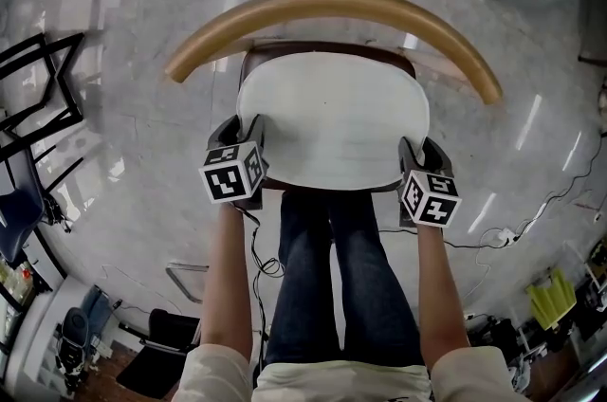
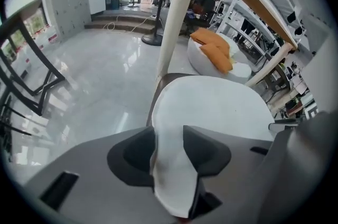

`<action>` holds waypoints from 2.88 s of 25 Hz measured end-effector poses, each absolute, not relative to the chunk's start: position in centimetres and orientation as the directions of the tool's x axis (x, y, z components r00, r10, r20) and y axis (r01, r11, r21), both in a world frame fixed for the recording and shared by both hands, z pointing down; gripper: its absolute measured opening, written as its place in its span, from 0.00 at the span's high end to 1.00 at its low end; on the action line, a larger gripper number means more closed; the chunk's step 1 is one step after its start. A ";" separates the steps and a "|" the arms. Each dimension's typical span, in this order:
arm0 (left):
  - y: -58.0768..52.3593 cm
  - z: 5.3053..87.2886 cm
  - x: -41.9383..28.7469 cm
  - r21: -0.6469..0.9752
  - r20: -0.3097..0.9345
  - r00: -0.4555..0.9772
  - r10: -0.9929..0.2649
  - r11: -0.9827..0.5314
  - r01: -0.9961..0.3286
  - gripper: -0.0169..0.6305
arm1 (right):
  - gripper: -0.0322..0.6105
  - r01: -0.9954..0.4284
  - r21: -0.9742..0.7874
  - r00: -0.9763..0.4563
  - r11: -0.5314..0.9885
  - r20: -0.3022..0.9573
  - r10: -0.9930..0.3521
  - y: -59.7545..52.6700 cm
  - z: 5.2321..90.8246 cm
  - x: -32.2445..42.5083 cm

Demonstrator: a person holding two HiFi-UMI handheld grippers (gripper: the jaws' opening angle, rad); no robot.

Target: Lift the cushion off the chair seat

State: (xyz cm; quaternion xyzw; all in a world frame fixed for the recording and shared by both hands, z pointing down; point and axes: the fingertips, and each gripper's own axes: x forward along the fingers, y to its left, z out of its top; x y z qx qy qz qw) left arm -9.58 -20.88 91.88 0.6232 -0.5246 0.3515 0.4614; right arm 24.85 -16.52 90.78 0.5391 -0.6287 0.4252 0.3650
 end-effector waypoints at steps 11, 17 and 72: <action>-18.8 83.1 -10.2 0.194 0.873 0.208 -0.442 -0.077 -0.978 0.88 | 0.84 -0.994 -0.111 -0.094 -0.004 0.861 -0.500 -15.1 81.8 24.3; -16.3 74.9 -12.3 0.205 0.832 0.206 -0.514 -0.060 -0.977 0.89 | 0.84 -0.996 -0.076 -0.084 0.038 0.801 -0.593 -14.1 72.6 22.0; -6.8 16.8 -16.8 0.128 0.167 0.164 -0.972 -0.144 -0.981 0.90 | 0.84 -0.988 -0.020 -0.152 0.150 0.092 -0.984 -5.3 16.7 18.2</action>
